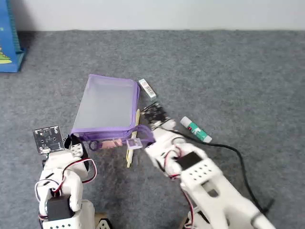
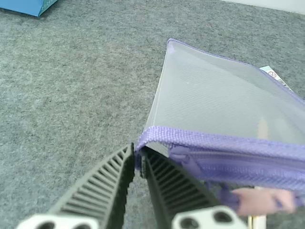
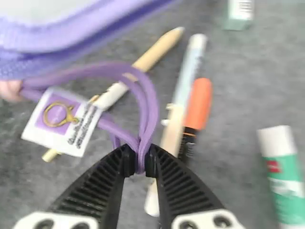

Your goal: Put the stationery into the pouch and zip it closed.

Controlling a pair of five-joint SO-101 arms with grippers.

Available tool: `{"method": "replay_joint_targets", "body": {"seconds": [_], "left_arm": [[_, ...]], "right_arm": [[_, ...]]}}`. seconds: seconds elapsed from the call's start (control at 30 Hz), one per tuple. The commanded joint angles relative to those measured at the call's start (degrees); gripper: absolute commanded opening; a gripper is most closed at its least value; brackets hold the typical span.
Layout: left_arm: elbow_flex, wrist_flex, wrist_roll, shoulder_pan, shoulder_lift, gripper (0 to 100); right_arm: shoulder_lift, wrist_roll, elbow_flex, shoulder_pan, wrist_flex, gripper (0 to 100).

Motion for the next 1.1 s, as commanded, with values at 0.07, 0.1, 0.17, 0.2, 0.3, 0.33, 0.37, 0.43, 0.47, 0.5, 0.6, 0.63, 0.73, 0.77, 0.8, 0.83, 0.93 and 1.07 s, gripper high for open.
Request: {"method": "replay_joint_targets", "body": {"seconds": [0.07,0.1,0.17,0.2,0.3,0.33,0.37,0.43,0.47,0.5,0.6,0.63,0.73,0.77,0.8,0.83,0.93,1.07], "left_arm": [[-2.4,0.0,0.4,-0.5,-0.2,1],[-2.4,0.0,0.4,-0.5,-0.2,1],[-2.4,0.0,0.4,-0.5,-0.2,1],[-2.4,0.0,0.4,-0.5,-0.2,1],[-2.4,0.0,0.4,-0.5,-0.2,1],[-2.3,0.0,0.4,-0.5,-0.2,1],[-2.3,0.0,0.4,-0.5,-0.2,1],[-2.3,-0.1,0.4,-0.5,-0.2,1],[-2.3,-0.1,0.4,-0.5,-0.2,1],[-2.3,-0.1,0.4,-0.5,-0.2,1],[-2.3,-0.1,0.4,-0.5,-0.2,1],[-2.3,-0.1,0.4,-0.5,-0.2,1],[-2.3,-0.1,0.4,-0.5,-0.2,1],[-2.3,-0.1,0.4,-0.5,-0.2,1],[-2.3,-0.1,0.4,-0.5,-0.2,1],[-2.3,-0.1,0.4,-0.5,-0.2,1],[-2.3,-0.1,0.4,-0.5,-0.2,1],[-2.3,-0.1,0.4,-0.5,-0.2,1]], "right_arm": [[-15.3,3.8,-0.4,7.4,8.7,0.7],[-17.3,4.6,-0.4,8.5,10.0,0.7],[-20.8,6.1,-0.4,11.0,11.9,0.7],[-22.3,6.8,-0.4,12.6,12.7,0.7],[-25.7,9.1,-0.4,17.8,13.8,0.7],[-26.5,9.7,-0.4,19.8,13.8,0.6],[-27.1,10.2,-0.4,21.7,13.8,0.6],[-28.1,11.0,-0.5,25.2,13.6,0.6],[-28.3,11.4,-0.5,26.7,13.3,0.6],[-28.3,12.0,-0.5,28.1,13.2,0.6],[-28.3,13.1,-1.6,31.4,13.4,0.6],[-28.4,13.1,-2.0,31.7,13.7,0.6],[-28.3,12.7,-2.0,29.2,13.8,0.7],[-28.3,11.4,-1.9,27.6,13.8,0.7],[-28.3,9.4,-1.8,25.7,13.8,0.9],[-28.3,7.5,-1.8,23.5,13.9,1.1],[-28.2,2.7,-1.7,15.0,16.9,8.7],[-28.1,-4.7,0.4,3.8,16.5,16.5]]}}
